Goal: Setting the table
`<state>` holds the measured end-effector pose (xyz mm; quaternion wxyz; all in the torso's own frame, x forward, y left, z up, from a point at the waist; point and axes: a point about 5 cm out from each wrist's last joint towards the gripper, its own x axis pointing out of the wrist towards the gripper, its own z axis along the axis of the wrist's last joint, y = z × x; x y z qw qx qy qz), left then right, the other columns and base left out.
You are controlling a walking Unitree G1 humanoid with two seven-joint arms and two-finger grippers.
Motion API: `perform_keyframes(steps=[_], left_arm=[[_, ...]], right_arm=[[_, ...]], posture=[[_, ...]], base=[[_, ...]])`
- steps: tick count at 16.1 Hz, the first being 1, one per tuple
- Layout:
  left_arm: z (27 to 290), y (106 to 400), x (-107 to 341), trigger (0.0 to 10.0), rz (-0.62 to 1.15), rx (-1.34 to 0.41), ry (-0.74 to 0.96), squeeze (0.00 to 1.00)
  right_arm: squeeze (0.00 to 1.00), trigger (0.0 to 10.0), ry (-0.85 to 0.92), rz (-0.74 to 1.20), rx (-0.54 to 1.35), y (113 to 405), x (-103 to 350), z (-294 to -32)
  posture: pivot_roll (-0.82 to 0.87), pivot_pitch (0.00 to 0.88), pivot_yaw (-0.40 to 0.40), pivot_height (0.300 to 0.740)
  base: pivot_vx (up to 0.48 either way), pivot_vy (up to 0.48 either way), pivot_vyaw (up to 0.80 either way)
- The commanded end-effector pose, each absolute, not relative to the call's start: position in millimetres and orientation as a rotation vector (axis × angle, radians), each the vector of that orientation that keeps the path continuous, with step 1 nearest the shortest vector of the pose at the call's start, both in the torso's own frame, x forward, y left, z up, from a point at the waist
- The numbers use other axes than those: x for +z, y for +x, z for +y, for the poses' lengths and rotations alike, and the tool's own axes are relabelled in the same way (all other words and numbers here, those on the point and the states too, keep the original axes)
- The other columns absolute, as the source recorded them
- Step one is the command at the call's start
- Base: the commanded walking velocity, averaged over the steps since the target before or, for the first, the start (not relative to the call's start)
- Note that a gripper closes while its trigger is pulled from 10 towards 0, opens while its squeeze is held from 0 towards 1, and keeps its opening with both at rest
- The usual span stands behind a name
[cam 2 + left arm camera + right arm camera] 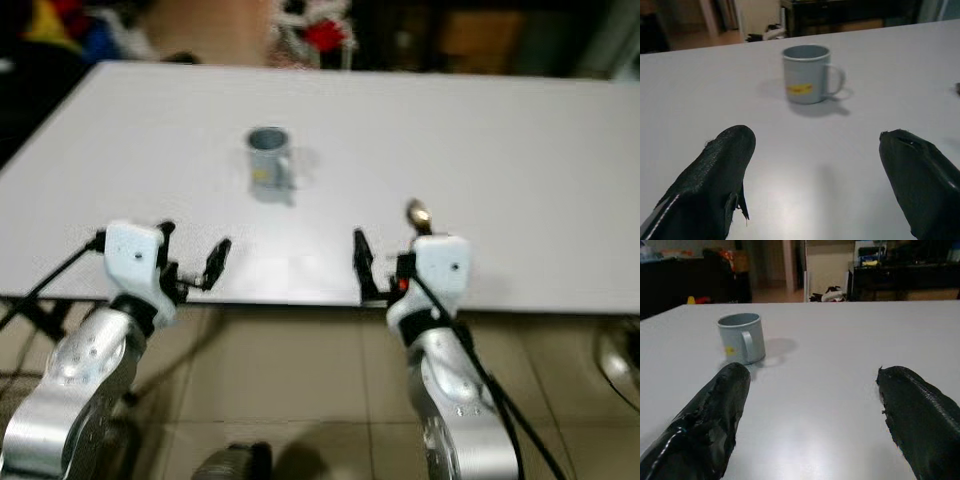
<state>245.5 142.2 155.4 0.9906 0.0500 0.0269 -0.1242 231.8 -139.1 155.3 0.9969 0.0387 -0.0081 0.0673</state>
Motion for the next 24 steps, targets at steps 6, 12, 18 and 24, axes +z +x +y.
perform_keyframes(steps=[6,12,18,24], left_arm=[[140.8,244.0,161.8,10.0,0.019,-0.259,0.116,0.0],[142.1,244.4,161.5,10.0,0.022,-0.262,0.127,0.0],[143.3,244.6,160.5,10.0,0.031,-0.262,0.121,0.0],[142.3,243.3,159.4,10.0,0.034,-0.275,0.147,0.0]], right_arm=[[0.0,10.0,0.08,0.065,0.086,229.1,148.5,-143.8],[0.0,10.0,0.089,0.107,0.098,228.0,144.3,-141.7],[0.0,10.0,0.053,0.117,0.139,227.9,143.6,-138.5],[0.0,10.0,0.061,0.116,0.159,227.1,144.2,-137.5]], posture=[[0.05,0.054,0.027,0.74],[0.05,0.054,0.03,0.74],[0.05,0.054,0.03,0.74],[0.05,0.052,0.032,0.74]], base=[[0.0,-0.394,0.0],[0.0,-0.399,0.0],[0.0,-0.224,0.27],[0.0,0.0,0.8]])
